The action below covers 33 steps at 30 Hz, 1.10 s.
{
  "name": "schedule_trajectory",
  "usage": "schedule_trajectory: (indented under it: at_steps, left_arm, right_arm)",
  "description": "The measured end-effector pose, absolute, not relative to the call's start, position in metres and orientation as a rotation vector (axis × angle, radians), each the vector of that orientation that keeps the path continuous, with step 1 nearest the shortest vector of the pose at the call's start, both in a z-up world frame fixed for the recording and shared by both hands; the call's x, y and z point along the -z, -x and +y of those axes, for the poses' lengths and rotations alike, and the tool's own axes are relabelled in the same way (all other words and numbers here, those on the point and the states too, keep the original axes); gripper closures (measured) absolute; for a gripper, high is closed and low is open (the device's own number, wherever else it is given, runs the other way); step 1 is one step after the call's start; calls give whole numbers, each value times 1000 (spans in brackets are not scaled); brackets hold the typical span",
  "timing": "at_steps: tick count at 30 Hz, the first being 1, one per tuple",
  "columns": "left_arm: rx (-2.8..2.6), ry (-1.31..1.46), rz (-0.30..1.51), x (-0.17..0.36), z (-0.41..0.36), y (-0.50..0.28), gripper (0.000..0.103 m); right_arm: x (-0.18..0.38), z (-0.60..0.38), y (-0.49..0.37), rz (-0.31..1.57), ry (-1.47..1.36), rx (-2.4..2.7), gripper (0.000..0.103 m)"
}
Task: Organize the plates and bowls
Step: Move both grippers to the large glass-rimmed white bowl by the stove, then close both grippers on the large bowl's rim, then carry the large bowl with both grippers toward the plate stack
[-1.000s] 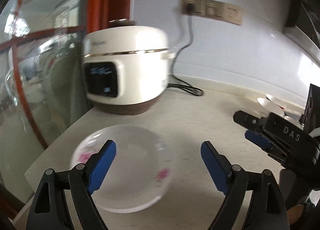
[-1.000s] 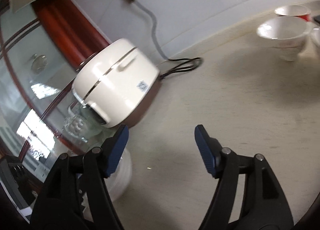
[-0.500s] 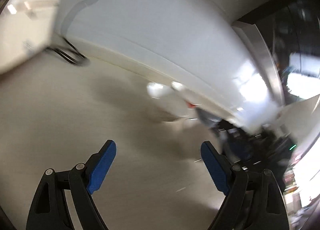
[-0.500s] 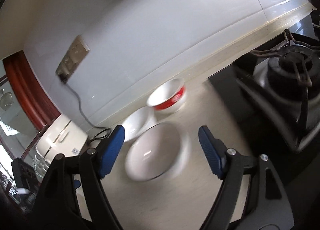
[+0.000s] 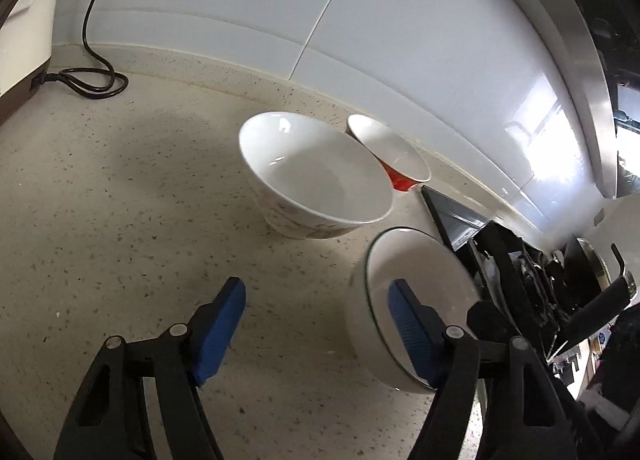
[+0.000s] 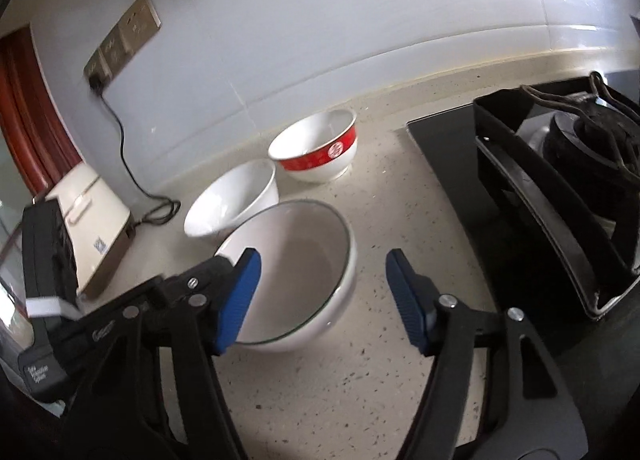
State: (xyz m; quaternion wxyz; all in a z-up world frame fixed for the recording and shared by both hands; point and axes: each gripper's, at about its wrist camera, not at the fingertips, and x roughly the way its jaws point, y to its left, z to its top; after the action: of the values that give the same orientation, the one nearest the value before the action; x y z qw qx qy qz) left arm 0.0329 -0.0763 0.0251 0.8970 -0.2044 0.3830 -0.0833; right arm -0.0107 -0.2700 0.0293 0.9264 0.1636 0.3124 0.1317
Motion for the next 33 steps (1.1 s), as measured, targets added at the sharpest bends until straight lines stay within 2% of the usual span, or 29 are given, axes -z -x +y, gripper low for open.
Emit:
schedule_trajectory:
  at_steps: [5, 7, 10, 11, 12, 13, 19, 26, 33]
  left_arm:
    - [175, 391, 800, -20, -82, -35, 33]
    - [192, 372, 783, -19, -85, -36, 36]
    - [226, 339, 765, -21, -90, -32, 51]
    - [239, 322, 774, -21, -94, -32, 63]
    - [282, 316, 797, -18, -98, -33, 80]
    - [306, 314, 822, -15, -101, -36, 82]
    - [309, 365, 814, -15, -84, -31, 87]
    - [267, 292, 663, -34, -79, 0, 87]
    - [234, 356, 649, -32, -56, 13, 87]
  right_arm:
    - [-23, -275, 10, 664, -356, -271, 36]
    - [-19, -276, 7, 682, -379, -280, 49]
    - [-12, -275, 1, 727, -383, -282, 62]
    - [-9, -271, -3, 744, -378, -296, 65]
    - [-9, -270, -3, 748, -369, -301, 70]
    - [-10, -268, -2, 745, -361, -301, 74]
    - [-11, -267, 2, 727, -358, -326, 83]
    - [-17, -255, 19, 677, -353, -340, 86]
    - [-20, -235, 38, 648, -354, -351, 86]
